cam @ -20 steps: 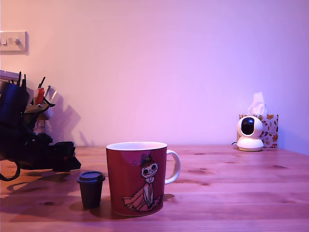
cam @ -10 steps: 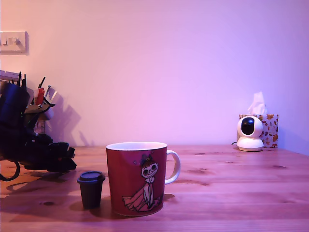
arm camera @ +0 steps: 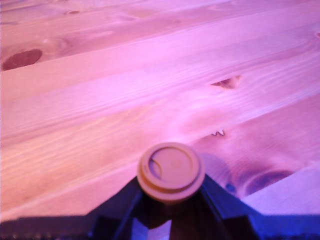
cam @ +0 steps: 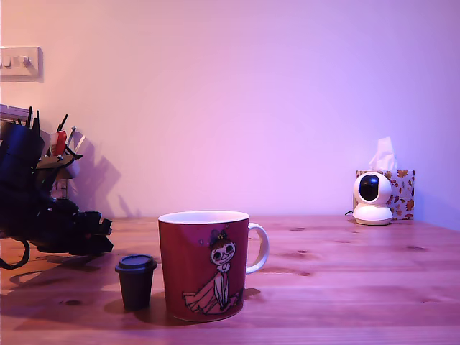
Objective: Pick up the coffee capsules on the table and drop them inside the coffee cup
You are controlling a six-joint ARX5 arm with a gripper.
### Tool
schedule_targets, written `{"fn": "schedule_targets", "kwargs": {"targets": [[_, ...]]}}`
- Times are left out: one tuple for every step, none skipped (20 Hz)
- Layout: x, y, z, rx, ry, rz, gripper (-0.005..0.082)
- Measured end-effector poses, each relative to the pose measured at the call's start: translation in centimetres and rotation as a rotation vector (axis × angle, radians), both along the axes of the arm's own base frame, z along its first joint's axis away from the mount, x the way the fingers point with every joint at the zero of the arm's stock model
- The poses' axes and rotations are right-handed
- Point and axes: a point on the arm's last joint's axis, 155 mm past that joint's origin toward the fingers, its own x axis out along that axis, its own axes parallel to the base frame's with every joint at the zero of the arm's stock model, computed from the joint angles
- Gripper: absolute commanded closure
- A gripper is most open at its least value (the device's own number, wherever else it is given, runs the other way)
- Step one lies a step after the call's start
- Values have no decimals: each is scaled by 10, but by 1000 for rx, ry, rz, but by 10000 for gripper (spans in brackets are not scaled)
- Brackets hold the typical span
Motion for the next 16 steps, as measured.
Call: {"fn": "schedule_targets", "kwargs": {"targets": [[0, 0, 0, 0, 0, 0, 608], [0, 0, 0, 0, 0, 0, 608], [0, 0, 0, 0, 1, 0, 608], [0, 0, -1, 0, 3, 0, 608], [-1, -1, -1, -2, 4, -4, 608], [-1, -2, -1, -5, 6, -10, 608], [-2, -3, -1, -7, 9, -14, 608], [-3, -3, 0, -8, 14, -17, 608], [-5, -3, 0, -8, 27, -20, 608], [-6, -4, 3, -10, 34, -25, 608], [-8, -6, 7, -15, 37, -35, 608], [-10, -8, 13, -21, 38, -47, 608], [-11, -10, 20, -27, 37, -59, 608], [-13, -13, 28, -35, 34, -72, 608], [-15, -14, 35, -39, 33, -81, 608], [-17, -15, 41, -42, 32, -90, 608]]}}
